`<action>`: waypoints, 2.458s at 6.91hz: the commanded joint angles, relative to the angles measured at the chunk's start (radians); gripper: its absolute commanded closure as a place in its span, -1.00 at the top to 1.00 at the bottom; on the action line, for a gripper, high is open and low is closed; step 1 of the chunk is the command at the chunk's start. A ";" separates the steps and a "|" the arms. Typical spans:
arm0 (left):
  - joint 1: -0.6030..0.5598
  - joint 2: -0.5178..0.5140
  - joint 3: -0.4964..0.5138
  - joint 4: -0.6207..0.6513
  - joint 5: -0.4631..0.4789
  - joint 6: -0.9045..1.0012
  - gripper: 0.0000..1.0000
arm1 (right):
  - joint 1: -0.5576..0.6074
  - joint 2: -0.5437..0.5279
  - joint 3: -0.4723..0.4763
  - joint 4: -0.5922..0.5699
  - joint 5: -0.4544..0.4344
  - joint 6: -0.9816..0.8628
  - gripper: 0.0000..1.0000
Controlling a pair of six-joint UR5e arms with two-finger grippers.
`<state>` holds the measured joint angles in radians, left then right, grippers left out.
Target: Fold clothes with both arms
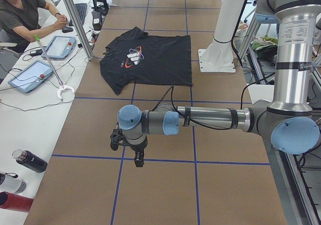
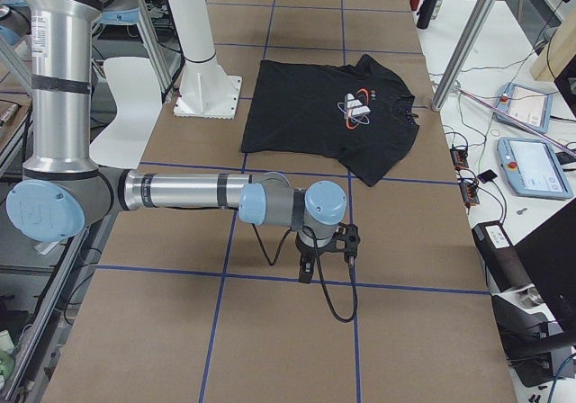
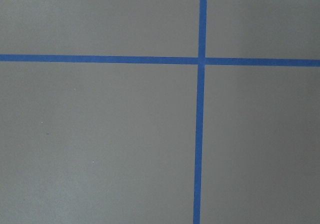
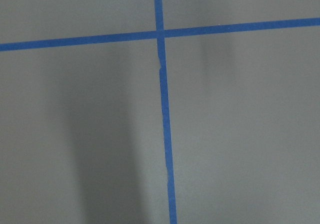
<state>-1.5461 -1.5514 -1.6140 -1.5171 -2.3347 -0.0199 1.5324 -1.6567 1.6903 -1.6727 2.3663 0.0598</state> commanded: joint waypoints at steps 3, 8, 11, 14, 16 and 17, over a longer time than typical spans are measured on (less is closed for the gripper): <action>0.000 0.001 -0.004 0.000 -0.002 -0.002 1.00 | 0.000 0.014 0.009 -0.001 0.004 0.000 1.00; 0.008 -0.284 -0.026 -0.004 -0.011 -0.014 1.00 | -0.033 0.202 -0.108 0.117 0.001 0.058 1.00; 0.087 -0.305 -0.003 -0.210 -0.014 -0.050 1.00 | -0.136 0.322 -0.301 0.482 -0.004 0.165 1.00; 0.159 -0.364 0.109 -0.493 -0.028 -0.232 1.00 | -0.323 0.461 -0.486 0.813 -0.148 0.467 1.00; 0.242 -0.395 0.236 -0.761 -0.017 -0.479 1.00 | -0.395 0.535 -0.472 0.821 -0.179 0.672 1.00; 0.265 -0.423 0.276 -0.835 -0.017 -0.589 1.00 | -0.472 0.551 -0.477 0.890 -0.264 0.696 0.99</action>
<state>-1.3184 -1.9437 -1.3988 -2.2388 -2.3543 -0.4673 1.1389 -1.1361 1.2138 -0.8400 2.1789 0.6812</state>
